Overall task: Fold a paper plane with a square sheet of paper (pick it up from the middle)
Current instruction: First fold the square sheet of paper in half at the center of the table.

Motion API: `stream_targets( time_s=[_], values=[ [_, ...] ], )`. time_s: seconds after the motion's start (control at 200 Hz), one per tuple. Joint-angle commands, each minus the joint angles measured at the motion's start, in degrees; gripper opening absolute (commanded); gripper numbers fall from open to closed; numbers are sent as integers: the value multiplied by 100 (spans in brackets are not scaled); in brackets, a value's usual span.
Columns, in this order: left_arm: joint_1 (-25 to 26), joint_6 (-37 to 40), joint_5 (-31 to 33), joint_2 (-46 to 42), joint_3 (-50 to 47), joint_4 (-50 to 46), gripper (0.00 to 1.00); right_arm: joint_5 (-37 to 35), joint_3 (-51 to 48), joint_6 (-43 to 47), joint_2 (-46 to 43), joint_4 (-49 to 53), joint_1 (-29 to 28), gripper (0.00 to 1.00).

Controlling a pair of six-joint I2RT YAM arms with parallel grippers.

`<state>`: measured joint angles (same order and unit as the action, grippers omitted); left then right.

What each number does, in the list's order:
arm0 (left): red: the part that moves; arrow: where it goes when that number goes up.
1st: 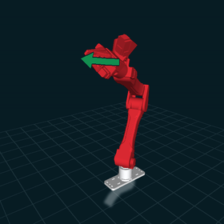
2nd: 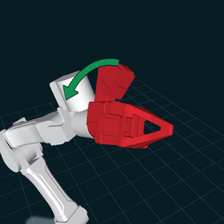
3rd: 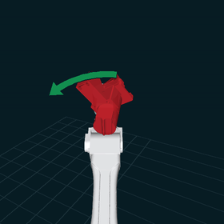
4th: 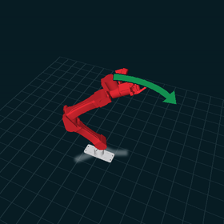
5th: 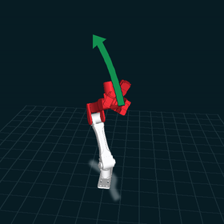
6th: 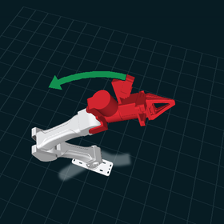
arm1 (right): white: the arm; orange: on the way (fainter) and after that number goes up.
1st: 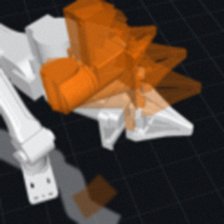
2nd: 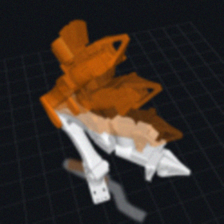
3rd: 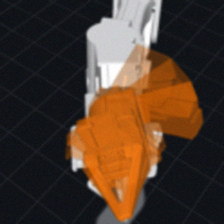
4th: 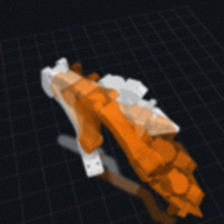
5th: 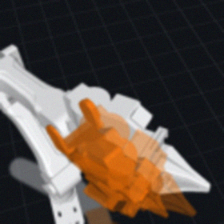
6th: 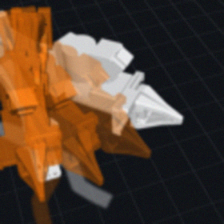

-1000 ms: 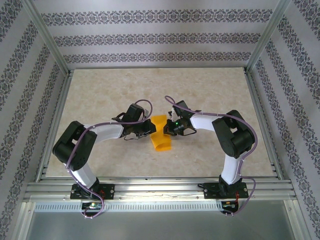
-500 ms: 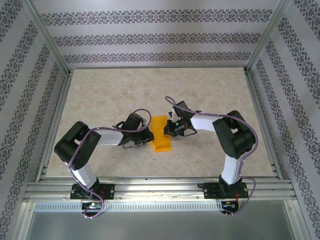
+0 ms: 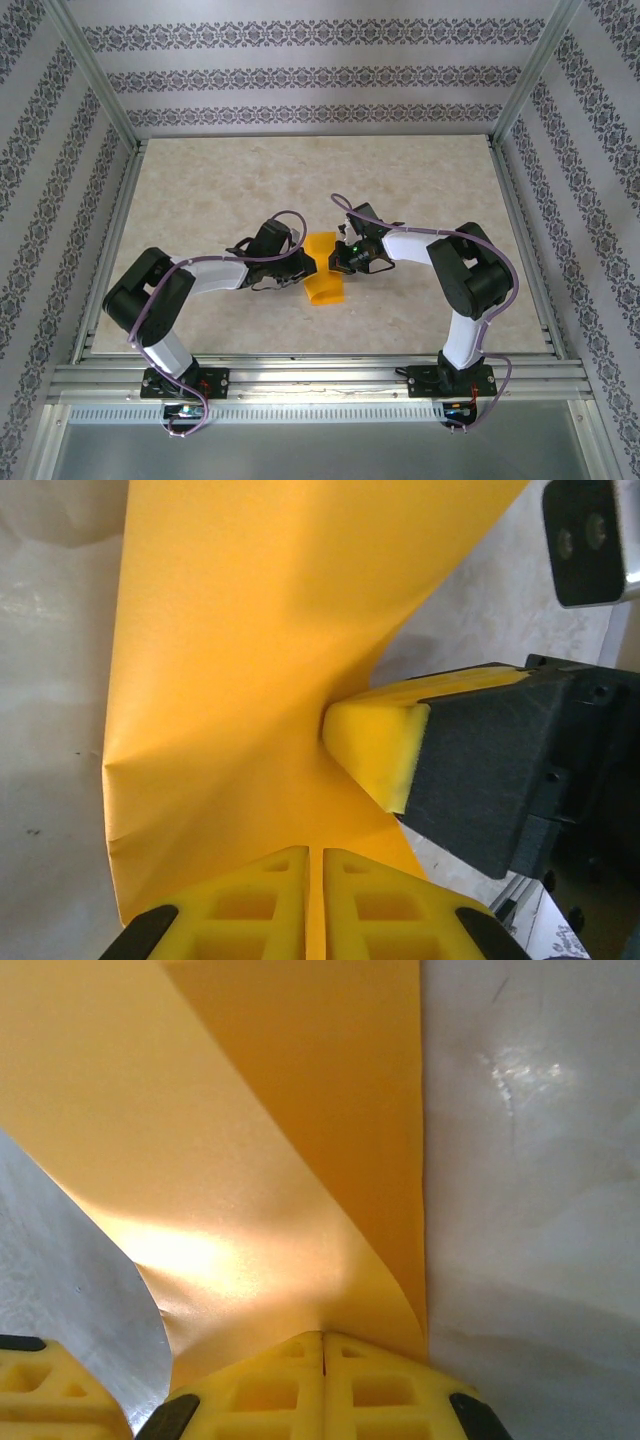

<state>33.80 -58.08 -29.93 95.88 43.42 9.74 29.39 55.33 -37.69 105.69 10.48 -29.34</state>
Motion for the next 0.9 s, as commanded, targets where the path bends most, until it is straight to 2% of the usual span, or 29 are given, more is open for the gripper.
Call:
stream_targets(
  time_s=[0.0, 0.13, 0.245, 0.355, 0.595, 0.894],
  values=[
    [74, -238, -107, 256, -207, 252, 13, -530, -241, -19, 150, 745, 87, 0],
    [83, -255, -261, 470, -431, 414, 13, -522, -234, -10, 167, 759, 87, 0],
    [39, 3, 22, 348, -554, -395, 13, -564, -270, -25, 135, 756, 89, 0],
    [39, 91, 85, 78, -743, -385, 14, -577, -262, -36, 134, 749, 91, 0],
    [56, 230, -57, -445, -268, -684, 17, -565, -234, -28, 127, 780, 88, 0],
    [107, -257, -588, -144, -334, 487, 18, -546, -246, -45, 136, 752, 87, 0]
  ],
)
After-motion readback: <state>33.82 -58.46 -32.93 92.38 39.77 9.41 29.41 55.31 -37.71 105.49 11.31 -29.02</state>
